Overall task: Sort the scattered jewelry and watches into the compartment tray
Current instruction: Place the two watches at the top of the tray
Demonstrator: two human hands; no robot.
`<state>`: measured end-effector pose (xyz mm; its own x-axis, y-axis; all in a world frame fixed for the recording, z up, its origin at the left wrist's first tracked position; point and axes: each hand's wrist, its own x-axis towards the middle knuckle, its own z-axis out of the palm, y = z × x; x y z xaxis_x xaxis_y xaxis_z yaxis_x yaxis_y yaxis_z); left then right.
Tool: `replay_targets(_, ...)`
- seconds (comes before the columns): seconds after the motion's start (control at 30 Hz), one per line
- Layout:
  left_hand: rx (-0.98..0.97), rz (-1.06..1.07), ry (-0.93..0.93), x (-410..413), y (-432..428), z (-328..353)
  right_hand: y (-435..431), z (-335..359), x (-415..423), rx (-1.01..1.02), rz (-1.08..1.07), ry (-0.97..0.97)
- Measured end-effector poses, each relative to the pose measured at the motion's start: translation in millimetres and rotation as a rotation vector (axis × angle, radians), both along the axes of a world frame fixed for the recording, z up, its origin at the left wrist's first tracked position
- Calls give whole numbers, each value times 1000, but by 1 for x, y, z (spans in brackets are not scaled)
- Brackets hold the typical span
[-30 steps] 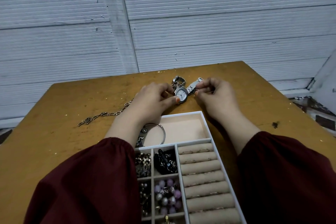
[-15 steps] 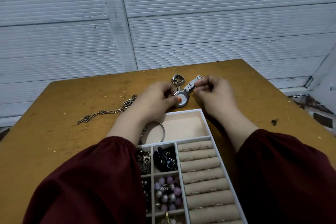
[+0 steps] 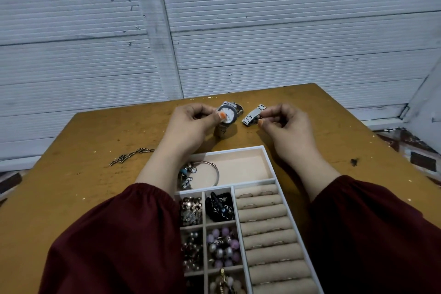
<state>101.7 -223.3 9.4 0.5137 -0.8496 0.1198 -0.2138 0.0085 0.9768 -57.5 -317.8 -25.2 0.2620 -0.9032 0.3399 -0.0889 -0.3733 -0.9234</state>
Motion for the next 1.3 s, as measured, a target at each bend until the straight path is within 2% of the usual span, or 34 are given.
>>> replay_targets(0.27, -54, 91, 65, -6, 17, 13, 13, 1, -3, -15, 5, -40)
replay_targets(0.5, -83, 65, 101, -19, 60, 29, 32, 12, -15, 90, -28, -188)
replay_targets(0.83, -224, 115, 197, -73, 135, 42, 121, 27, -62, 158, -2, -279)
replay_targets(1.07, -323, 175, 337, -118, 176, 34, 181, 20, -97, 217, 64, -222)
replay_targets(1.3, -329, 207, 303, -144, 194, 16, 205, 5, -120, 138, 119, -8)
